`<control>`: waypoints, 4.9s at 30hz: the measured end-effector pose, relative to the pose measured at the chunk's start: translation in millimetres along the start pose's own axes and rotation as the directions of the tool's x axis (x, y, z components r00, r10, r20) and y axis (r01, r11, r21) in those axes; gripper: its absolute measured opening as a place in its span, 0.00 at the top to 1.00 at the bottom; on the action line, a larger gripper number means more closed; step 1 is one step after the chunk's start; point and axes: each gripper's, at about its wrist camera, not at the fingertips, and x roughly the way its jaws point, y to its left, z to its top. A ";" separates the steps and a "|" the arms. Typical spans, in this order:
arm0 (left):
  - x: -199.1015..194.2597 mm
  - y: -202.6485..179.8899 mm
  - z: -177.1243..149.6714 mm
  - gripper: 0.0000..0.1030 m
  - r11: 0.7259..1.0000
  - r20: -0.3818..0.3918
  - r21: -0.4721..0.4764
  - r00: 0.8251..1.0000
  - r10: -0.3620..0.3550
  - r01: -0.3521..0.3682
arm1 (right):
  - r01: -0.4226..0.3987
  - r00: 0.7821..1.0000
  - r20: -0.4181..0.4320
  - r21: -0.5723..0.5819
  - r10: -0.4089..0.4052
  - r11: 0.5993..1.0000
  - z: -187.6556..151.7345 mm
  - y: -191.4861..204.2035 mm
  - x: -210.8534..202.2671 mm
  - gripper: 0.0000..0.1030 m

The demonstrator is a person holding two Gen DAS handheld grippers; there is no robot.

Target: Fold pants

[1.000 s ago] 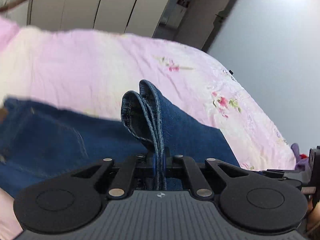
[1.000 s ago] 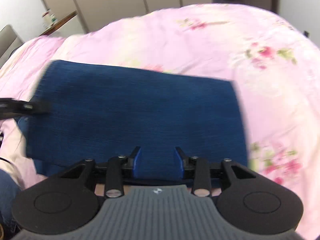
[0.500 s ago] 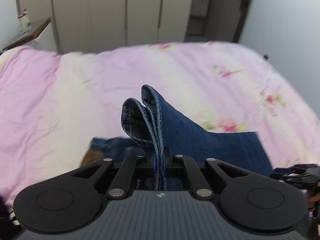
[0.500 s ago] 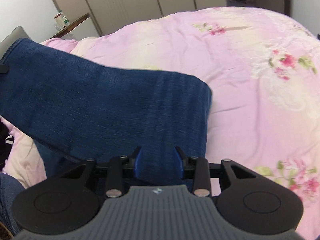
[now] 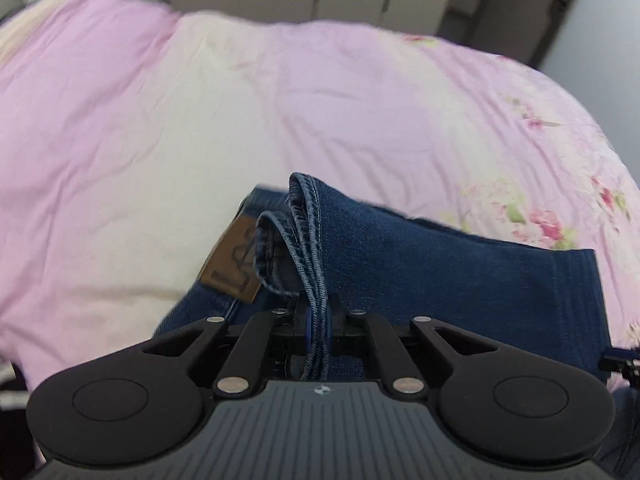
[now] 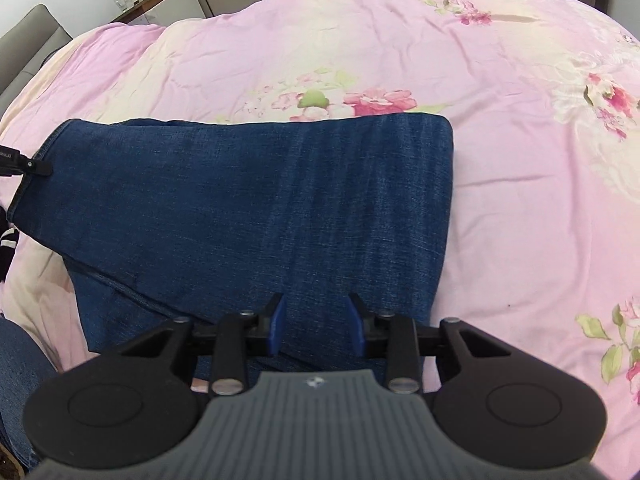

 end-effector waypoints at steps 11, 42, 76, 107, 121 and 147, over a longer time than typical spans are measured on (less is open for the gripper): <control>52.6 20.2 35.7 0.94 0.996 -0.092 0.079 0.994 0.053 -0.046 | 0.026 0.998 0.048 0.035 -0.028 0.999 24.0 -7.3 2.1 0.79; 34.3 59.4 4.5 0.54 0.988 -0.030 -0.056 0.990 0.139 -0.141 | 0.093 0.993 0.062 0.069 -0.098 0.993 45.2 -40.8 12.0 0.73; 15.2 49.4 -33.2 0.93 0.937 -0.040 -0.325 0.991 0.125 -0.131 | 0.086 0.996 0.025 0.142 -0.090 0.986 -27.8 -27.8 -1.4 0.65; 29.9 138.6 -93.6 0.17 0.713 0.073 -0.700 0.997 0.014 0.041 | 0.031 0.998 -0.066 0.239 -0.016 0.971 -12.1 -49.6 13.1 0.38; 73.2 130.3 -102.7 0.60 0.648 0.158 -0.751 0.987 -0.008 0.126 | -0.200 0.971 0.035 0.655 0.236 0.728 -15.0 -117.1 65.7 0.65; 33.1 -5.3 -139.8 0.57 0.615 -0.053 -0.788 0.992 -0.111 0.027 | -0.147 0.989 0.081 0.610 0.123 0.779 21.3 -232.9 -25.9 0.94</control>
